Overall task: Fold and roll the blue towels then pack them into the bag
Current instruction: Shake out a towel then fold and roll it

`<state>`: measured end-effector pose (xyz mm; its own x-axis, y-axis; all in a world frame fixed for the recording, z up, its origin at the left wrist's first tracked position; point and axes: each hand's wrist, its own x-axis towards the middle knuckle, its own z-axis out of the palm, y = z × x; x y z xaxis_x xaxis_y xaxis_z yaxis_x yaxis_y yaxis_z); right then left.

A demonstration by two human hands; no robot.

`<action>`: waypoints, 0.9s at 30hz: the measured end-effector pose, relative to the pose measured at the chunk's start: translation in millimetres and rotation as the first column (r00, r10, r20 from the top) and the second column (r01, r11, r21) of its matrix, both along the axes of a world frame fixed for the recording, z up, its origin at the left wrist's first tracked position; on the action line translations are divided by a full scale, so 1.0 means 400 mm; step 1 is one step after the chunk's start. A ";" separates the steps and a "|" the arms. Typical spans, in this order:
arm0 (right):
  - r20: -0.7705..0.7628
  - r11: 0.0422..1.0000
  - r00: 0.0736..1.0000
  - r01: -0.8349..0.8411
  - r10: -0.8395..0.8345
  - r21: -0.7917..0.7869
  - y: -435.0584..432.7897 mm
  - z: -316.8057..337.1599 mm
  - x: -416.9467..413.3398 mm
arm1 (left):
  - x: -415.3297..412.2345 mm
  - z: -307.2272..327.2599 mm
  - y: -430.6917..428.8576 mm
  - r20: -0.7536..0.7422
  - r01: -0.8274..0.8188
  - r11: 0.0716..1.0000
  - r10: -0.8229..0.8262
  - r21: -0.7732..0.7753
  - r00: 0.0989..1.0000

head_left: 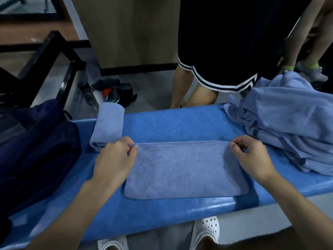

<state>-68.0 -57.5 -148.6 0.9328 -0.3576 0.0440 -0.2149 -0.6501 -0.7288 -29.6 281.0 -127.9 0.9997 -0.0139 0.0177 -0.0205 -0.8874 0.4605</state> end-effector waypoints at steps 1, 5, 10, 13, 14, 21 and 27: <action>-0.002 1.000 1.000 -0.002 0.002 -0.004 -0.003 -0.001 0.001 | 0.001 -0.001 -0.003 0.008 -0.003 0.999 0.002 0.039 1.000; -0.021 1.000 1.000 -0.007 0.007 -0.019 -0.012 -0.004 0.005 | 0.008 -0.003 -0.011 0.024 -0.013 0.992 0.010 0.124 1.000; -0.039 0.999 0.999 0.009 -0.010 -0.032 -0.006 -0.003 0.008 | 0.017 -0.005 -0.022 0.048 -0.014 0.986 0.006 0.164 0.999; -0.051 0.999 0.999 0.011 -0.013 -0.041 -0.005 -0.002 0.009 | 0.023 -0.005 -0.025 0.055 -0.018 0.986 0.009 0.167 0.998; -0.053 0.999 0.998 0.013 -0.015 -0.048 -0.005 -0.003 0.011 | 0.025 -0.006 -0.027 0.059 -0.019 0.985 0.009 0.172 0.998; -0.058 0.991 0.998 0.016 -0.024 -0.132 -0.004 -0.006 0.024 | 0.037 -0.016 -0.034 0.075 -0.014 0.983 0.000 0.185 0.997; -0.057 0.988 0.998 0.025 -0.034 -0.154 -0.001 -0.012 0.032 | 0.045 -0.029 -0.032 0.086 -0.007 0.977 -0.012 0.213 0.996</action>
